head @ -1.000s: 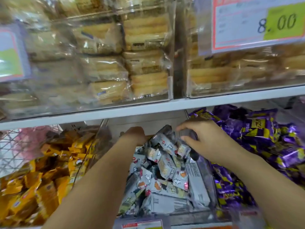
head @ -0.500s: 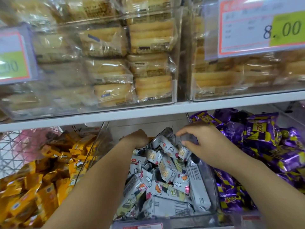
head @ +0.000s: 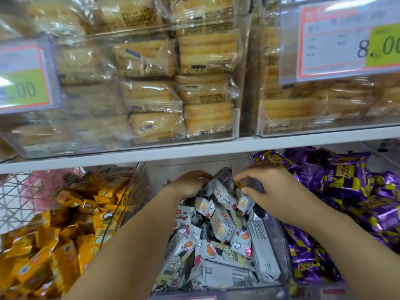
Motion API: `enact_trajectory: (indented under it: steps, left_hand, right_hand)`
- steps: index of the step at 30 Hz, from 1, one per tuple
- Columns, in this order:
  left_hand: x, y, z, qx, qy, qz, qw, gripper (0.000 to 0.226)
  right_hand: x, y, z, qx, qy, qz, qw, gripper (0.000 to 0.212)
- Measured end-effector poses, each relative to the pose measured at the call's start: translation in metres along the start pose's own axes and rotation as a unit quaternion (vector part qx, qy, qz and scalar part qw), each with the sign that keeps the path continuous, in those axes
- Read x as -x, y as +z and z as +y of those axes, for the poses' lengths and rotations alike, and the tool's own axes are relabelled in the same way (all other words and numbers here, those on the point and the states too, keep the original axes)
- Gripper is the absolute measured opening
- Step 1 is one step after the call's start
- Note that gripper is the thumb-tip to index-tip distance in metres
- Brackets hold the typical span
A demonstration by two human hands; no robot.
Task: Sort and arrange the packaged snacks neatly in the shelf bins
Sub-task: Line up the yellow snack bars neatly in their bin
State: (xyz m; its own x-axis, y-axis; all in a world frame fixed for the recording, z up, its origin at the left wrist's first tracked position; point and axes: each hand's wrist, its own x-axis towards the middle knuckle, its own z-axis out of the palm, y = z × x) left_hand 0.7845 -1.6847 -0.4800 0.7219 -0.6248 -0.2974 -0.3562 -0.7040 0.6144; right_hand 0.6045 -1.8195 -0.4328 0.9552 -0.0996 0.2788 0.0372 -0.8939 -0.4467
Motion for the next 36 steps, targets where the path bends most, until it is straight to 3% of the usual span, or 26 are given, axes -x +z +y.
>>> enact_trajectory:
  steps: [7, 11, 17, 19, 22, 24, 27, 36]
  left_hand:
    - [0.016, -0.002, 0.012, -0.042, 0.055, -0.018, 0.997, 0.039]
    - [0.031, -0.011, 0.017, -0.076, 0.047, 0.031, 0.995, 0.023]
    - [0.057, -0.036, 0.009, -0.012, -0.020, 0.146, 0.989, 0.031]
    - [0.068, -0.042, 0.007, -0.095, -0.042, 0.101, 0.990, 0.041]
    - [0.068, -0.042, 0.006, -0.266, -0.049, 0.056, 0.961, 0.041]
    - [0.061, -0.039, 0.011, -0.256, -0.006, 0.065, 0.965, 0.040]
    - [0.045, -0.028, 0.020, -0.145, 0.070, 0.040, 0.986, 0.038]
    - [-0.006, -0.009, 0.002, -0.142, 0.047, -0.002, 0.989, 0.031]
  right_hand:
    - [0.000, -0.002, -0.002, 0.004, 0.002, -0.004, 1.000, 0.026]
    - [0.000, -0.002, -0.001, 0.004, 0.001, -0.012, 1.000, 0.026]
    - [0.000, 0.000, -0.001, 0.006, -0.001, -0.013, 1.000, 0.026]
    - [0.000, 0.000, -0.001, 0.005, 0.000, -0.014, 1.000, 0.026]
    - [0.001, -0.001, -0.001, 0.005, -0.001, -0.013, 1.000, 0.026]
    - [0.001, -0.001, -0.001, 0.006, -0.004, -0.011, 1.000, 0.026]
    - [0.002, -0.005, -0.004, -0.002, -0.004, -0.015, 1.000, 0.026]
    - [0.000, -0.004, 0.002, -0.007, -0.007, -0.016, 1.000, 0.025]
